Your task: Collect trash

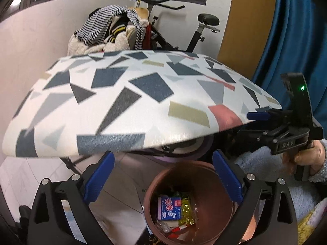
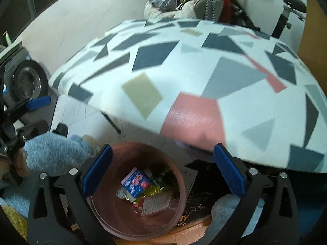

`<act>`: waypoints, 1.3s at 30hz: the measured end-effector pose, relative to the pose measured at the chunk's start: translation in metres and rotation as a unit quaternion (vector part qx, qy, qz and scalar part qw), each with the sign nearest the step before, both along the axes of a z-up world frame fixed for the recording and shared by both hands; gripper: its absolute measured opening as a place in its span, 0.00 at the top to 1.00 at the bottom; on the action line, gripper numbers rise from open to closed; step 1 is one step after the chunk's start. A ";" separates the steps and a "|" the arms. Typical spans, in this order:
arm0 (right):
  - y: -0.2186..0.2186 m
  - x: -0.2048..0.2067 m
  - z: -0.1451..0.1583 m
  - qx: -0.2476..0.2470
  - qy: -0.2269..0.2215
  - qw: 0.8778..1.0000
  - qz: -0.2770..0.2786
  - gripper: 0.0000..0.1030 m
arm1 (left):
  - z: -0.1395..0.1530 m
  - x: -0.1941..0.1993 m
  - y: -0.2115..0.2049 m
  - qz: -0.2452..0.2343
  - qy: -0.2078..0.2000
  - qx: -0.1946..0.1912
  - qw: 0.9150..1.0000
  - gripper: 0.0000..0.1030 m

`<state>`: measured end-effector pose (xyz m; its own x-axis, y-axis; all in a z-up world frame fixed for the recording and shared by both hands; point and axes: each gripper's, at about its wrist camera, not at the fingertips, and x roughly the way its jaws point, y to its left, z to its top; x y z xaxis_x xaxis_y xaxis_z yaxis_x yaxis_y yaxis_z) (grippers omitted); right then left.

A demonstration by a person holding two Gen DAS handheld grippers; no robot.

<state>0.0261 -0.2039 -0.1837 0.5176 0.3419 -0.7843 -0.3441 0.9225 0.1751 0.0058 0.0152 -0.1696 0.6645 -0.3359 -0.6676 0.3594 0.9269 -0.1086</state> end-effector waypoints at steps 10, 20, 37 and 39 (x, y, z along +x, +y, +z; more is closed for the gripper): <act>-0.015 0.011 0.079 0.010 -0.082 0.996 -0.034 0.06 | 0.078 0.012 -0.011 0.016 -0.089 0.033 0.995 0.06; -0.020 0.018 0.141 0.009 -0.133 0.990 -0.044 0.06 | 0.146 0.019 -0.014 0.039 -0.152 0.037 0.987 0.06; -0.017 0.012 0.167 0.012 -0.153 0.987 -0.046 0.06 | 0.158 0.020 -0.011 0.082 -0.152 0.040 0.984 0.06; -0.017 0.011 0.168 0.011 -0.154 0.987 -0.046 0.06 | 0.158 0.020 -0.010 0.085 -0.152 0.039 0.984 0.06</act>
